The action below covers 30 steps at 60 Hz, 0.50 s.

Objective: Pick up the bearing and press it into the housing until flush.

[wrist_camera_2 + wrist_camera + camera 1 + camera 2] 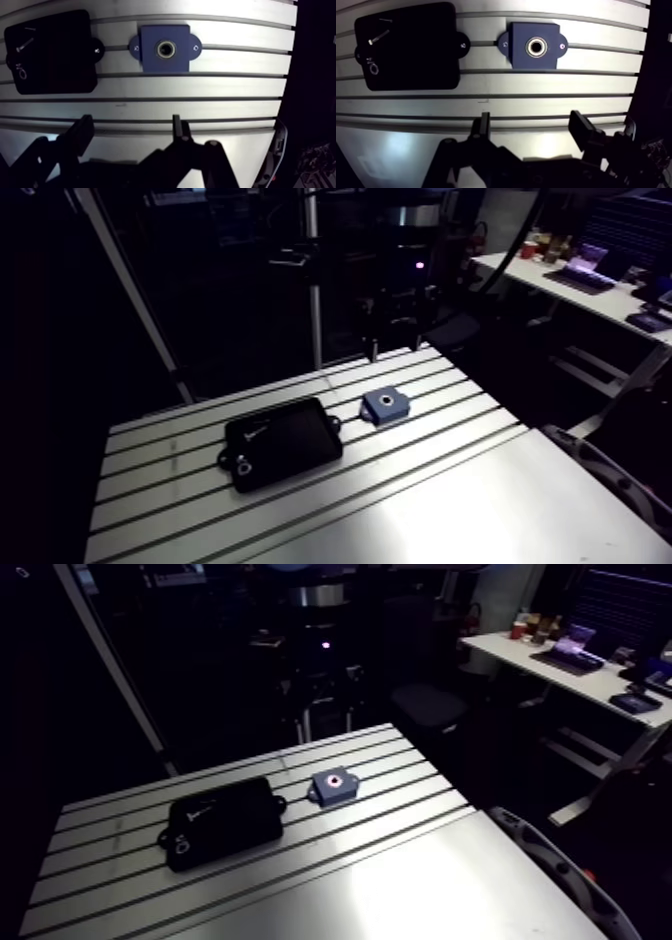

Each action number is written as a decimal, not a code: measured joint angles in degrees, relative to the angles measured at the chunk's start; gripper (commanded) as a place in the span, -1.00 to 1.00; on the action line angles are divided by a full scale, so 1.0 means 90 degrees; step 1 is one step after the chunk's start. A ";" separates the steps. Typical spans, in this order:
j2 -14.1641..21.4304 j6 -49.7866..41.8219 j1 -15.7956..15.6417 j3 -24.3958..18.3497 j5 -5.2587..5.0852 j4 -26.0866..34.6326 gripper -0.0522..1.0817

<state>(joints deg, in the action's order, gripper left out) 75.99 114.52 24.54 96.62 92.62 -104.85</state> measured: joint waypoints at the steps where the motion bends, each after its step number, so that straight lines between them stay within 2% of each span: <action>1: 0.0022 -0.0017 -0.0019 -0.0022 -0.0001 0.0045 -0.90; 30: 0.0593 -0.0505 -0.0577 -0.0557 -0.0065 0.0904 -0.90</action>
<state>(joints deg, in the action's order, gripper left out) 81.33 109.98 19.35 91.60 92.03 -96.71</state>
